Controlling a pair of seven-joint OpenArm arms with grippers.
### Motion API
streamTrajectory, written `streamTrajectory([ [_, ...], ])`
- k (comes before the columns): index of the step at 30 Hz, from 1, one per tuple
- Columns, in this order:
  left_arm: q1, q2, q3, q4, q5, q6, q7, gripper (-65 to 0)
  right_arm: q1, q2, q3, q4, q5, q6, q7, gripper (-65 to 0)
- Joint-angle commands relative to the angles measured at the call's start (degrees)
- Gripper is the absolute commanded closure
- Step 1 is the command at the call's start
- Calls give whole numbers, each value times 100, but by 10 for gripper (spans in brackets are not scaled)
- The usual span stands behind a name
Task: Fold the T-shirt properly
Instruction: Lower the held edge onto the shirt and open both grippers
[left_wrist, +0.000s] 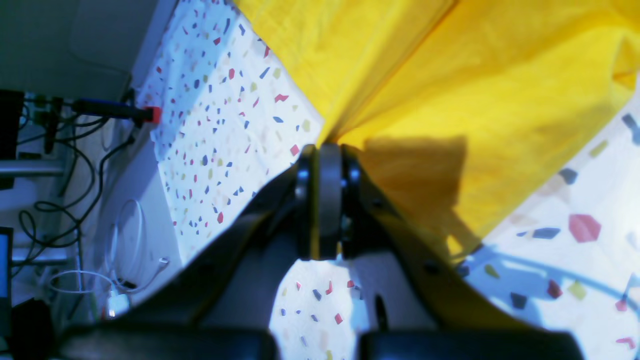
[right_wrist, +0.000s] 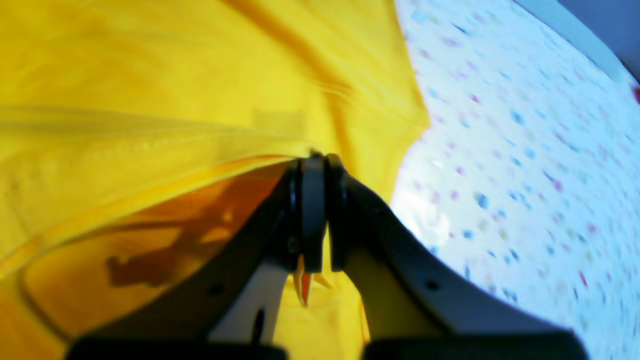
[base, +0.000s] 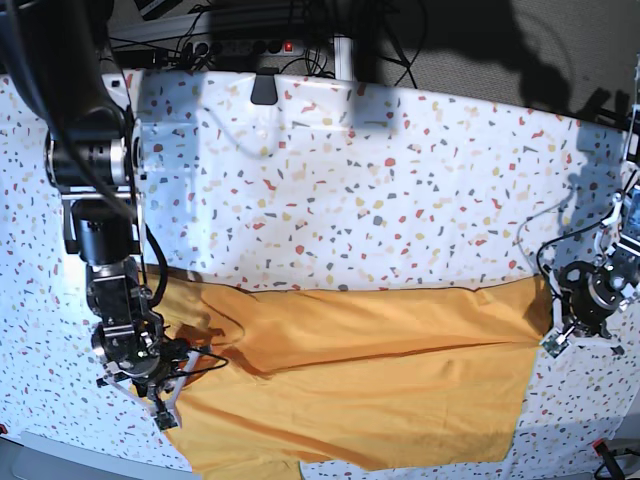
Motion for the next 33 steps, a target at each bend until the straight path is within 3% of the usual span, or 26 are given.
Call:
streamTrajectory([
  [1, -177, -20, -52, 85, -15, 118, -212, 0, 256, 33, 28, 94, -13, 142, 203, 0],
  [7, -310, 415, -52, -391, 560, 396, -756, 0, 258, -4, 28, 94, -11, 568, 273, 0],
  [14, -846, 918, -55, -2020, 778, 789, -1434, 0, 256, 7, 28, 94, 31, 588, 280, 0],
  [31, -1196, 1010, -55, -2492, 1008, 918, -1561, 0, 256, 4, 28, 94, 35, 586, 275, 0],
  [33, -1196, 1012, -55, -2492, 1325, 942, -1381, -12, 256, 4, 28, 94, 35, 586, 273, 0],
])
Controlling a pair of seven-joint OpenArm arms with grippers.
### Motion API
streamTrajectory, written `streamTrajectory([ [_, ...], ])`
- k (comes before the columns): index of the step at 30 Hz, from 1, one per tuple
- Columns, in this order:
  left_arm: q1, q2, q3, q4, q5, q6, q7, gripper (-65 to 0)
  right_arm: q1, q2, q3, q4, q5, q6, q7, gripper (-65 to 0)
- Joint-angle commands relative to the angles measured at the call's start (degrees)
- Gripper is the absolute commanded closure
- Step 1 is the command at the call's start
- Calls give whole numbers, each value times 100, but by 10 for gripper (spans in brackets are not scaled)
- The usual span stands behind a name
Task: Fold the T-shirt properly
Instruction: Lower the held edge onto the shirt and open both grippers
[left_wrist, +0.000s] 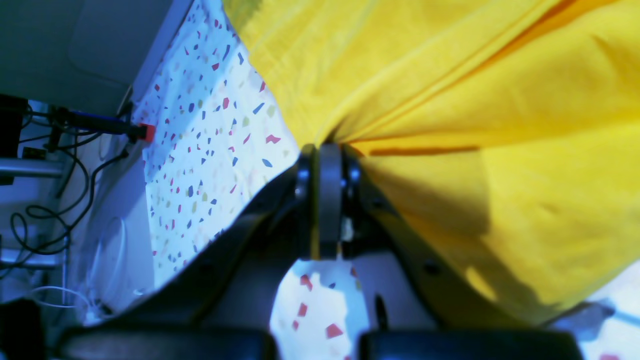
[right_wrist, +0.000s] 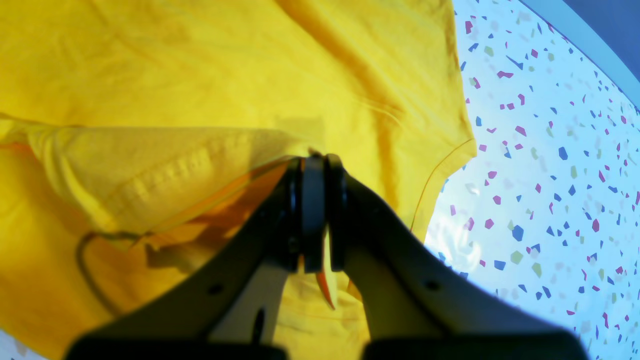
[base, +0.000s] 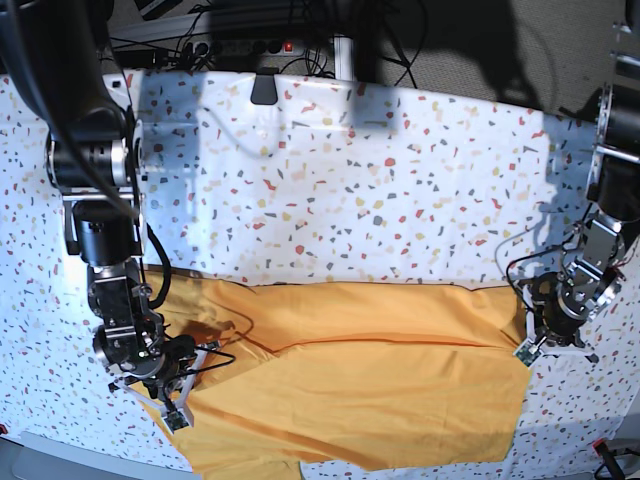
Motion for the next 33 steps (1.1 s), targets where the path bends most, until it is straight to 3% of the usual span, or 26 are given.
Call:
streamTrajectory([
  [1, -208, -66, -33, 63, 149, 138, 42, -84, 238, 35, 28, 94, 15, 13, 138, 0],
  [3, -208, -68, -33, 63, 273, 415, 236, -179, 240, 35, 28, 94, 15, 13, 138, 0],
  [5, -208, -68, -33, 63, 232, 778, 365, -188, 240, 35, 28, 94, 15, 13, 140, 0],
  [7, -208, -68, -33, 63, 96, 907, 374, -188, 238, 35, 28, 94, 15, 13, 140, 0],
  [16, -201, 39, -33, 63, -507, 894, 350, -187, 240, 37, 28, 94, 11, 13, 149, 0],
  [25, -201, 188, -33, 63, -501, 894, 350, -187, 249, 50, 28, 94, 4, 13, 177, 0],
  [27, -201, 184, -33, 63, -501, 894, 350, -187, 275, 50, 28, 94, -35, 13, 411, 0],
  [28, -203, 184, -33, 63, -501, 894, 354, -187, 304, 50, 28, 94, -168, 13, 699, -30],
  [31, -201, 186, -33, 63, -501, 894, 442, -187, 481, 42, 28, 94, -584, 2, 1674, -288],
  [33, -201, 184, -33, 63, -503, 894, 522, -187, 658, -7, 35, 94, -435, 0, 1779, -339],
])
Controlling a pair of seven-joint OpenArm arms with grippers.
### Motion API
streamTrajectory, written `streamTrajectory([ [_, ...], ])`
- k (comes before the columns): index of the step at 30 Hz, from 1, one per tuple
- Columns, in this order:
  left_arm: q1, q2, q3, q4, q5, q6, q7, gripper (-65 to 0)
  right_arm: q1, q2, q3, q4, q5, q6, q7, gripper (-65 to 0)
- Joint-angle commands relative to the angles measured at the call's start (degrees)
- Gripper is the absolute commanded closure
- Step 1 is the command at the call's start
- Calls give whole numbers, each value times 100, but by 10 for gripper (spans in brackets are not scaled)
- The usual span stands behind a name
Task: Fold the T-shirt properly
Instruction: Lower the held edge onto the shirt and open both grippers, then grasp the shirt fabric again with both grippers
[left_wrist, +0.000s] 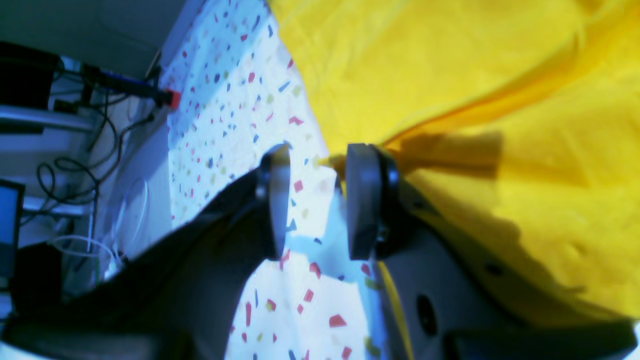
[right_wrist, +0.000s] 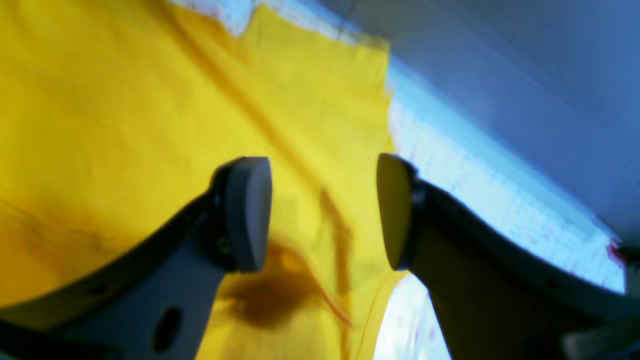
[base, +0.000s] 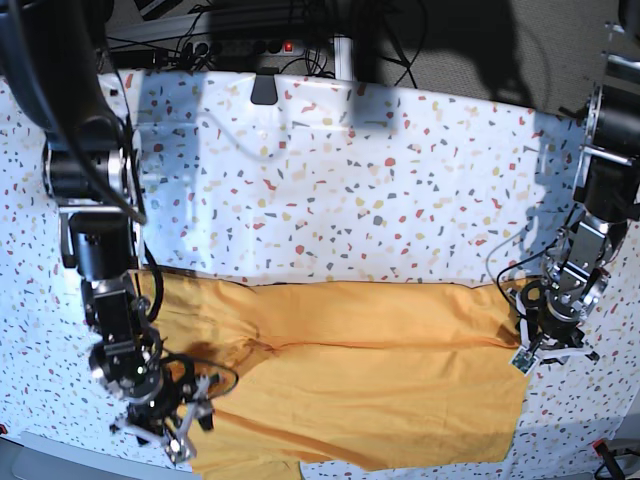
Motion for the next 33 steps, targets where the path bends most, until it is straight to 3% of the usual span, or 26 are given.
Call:
streamTrajectory([
  [1, -203, -70, -33, 63, -13, 101, -33, -187, 334, -13, 46, 96, 109, -26, 144, -338],
  [7, -201, -70, -33, 63, -57, 101, 42, -187, 529, -256, 44, 96, 575, -20, -376, -338],
  [11, -201, -68, -33, 63, -575, 101, 33, -187, 433, -275, 46, 96, 1060, -20, -1097, -338],
  [18, -201, -68, -33, 63, -2627, 98, 79, -187, -160, 57, 46, 96, 1290, -33, -1259, -338],
  [21, -205, -24, -74, 63, -3762, 98, 459, -187, -496, 181, 70, 96, 1294, -96, -1255, -338],
  [24, -197, 186, -328, 63, -3814, 83, 754, -187, -708, 214, 245, 96, 1458, -260, -1228, -338],
  [29, -188, 555, -647, 63, -3807, -181, 1003, -187, -835, 192, 824, 57, 1694, -258, -1237, -336],
  [33, -101, 669, -645, 63, -3803, -199, 1003, -187, -833, 205, 1244, -168, 1694, -258, -1220, -336],
])
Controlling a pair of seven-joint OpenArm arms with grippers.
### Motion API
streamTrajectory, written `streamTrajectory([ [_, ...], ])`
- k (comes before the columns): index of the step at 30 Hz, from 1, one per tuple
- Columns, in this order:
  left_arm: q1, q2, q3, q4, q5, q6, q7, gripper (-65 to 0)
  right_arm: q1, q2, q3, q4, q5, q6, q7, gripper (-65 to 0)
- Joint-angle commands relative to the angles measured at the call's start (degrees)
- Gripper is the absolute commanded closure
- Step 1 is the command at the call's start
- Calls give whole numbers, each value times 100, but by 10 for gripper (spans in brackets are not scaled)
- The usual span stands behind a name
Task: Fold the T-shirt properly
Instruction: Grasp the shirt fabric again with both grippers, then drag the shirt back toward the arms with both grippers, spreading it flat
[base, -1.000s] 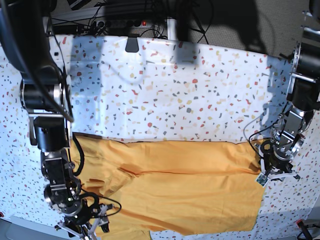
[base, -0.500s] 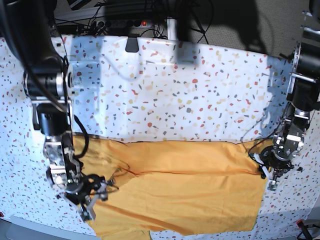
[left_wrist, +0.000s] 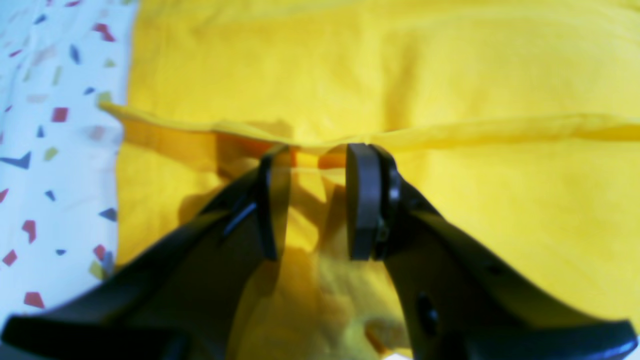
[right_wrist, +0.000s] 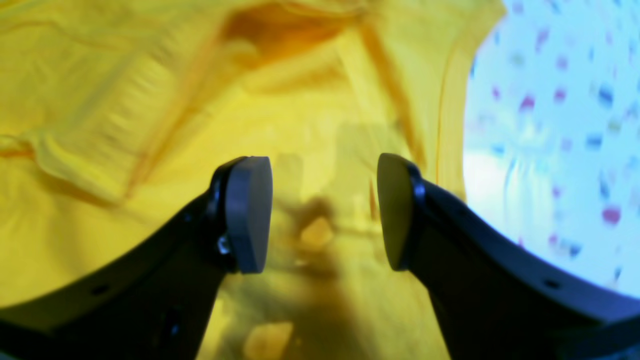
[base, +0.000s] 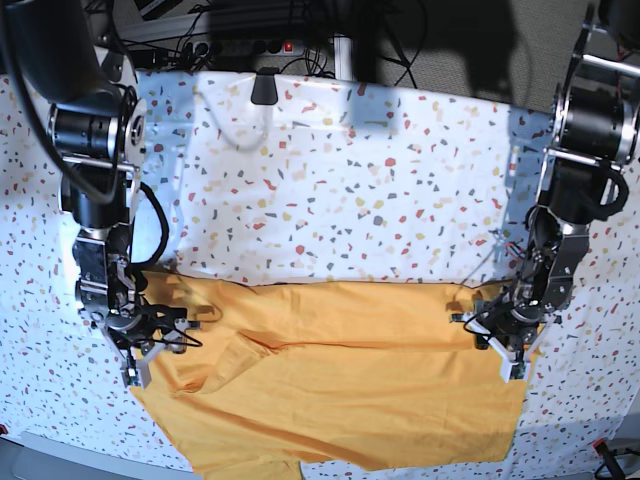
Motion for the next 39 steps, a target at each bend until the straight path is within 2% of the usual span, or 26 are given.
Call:
streamTrajectory([
  [1, -111, -39, -35, 74, -17, 37, -173, -187, 205, 48, 83, 17, 35, -61, 157, -336],
  [4, 48, -39, -35, 72, 94, 37, -264, -187, 205, 44, 146, -249, -31, -59, 280, -336],
  [6, 181, -42, -35, 72, 339, 37, -286, -187, 205, 46, 146, -479, -310, -59, 461, -336],
  [10, 455, -35, -35, 72, 393, 33, -304, -187, 107, 35, 144, -713, -435, -31, 323, -336],
  [14, 577, -87, -35, 74, 535, 20, -177, -187, -96, 33, -44, -562, -369, 476, -22, -335],
  [16, 627, -170, -35, 107, 673, 15, -33, -186, -330, 24, -212, -201, -168, 876, -24, -335],
  [17, 673, -236, -35, 157, 730, 15, -26, -184, -463, 15, -275, 11, -31, 966, -96, -335],
  [22, 1102, -675, -35, 761, 728, 13, 146, -165, -1126, -31, -356, 1021, 234, 981, -426, -335],
  [26, 1650, -1080, -35, 1685, 487, 11, 564, -165, -1650, -48, -341, 1812, 538, 981, -835, -335],
  [30, 2234, -1368, -35, 2651, 387, 13, 695, -165, -2256, -50, -341, 2640, 662, 981, -1119, -335],
  [37, 3099, -1504, -35, 3875, 400, 13, 1123, -165, -3528, -46, -328, 3971, 660, 979, -1311, -335],
  [39, 3342, -1504, -35, 4172, 647, 17, 1134, -165, -3871, -50, -304, 4306, 678, 979, -1338, -335],
])
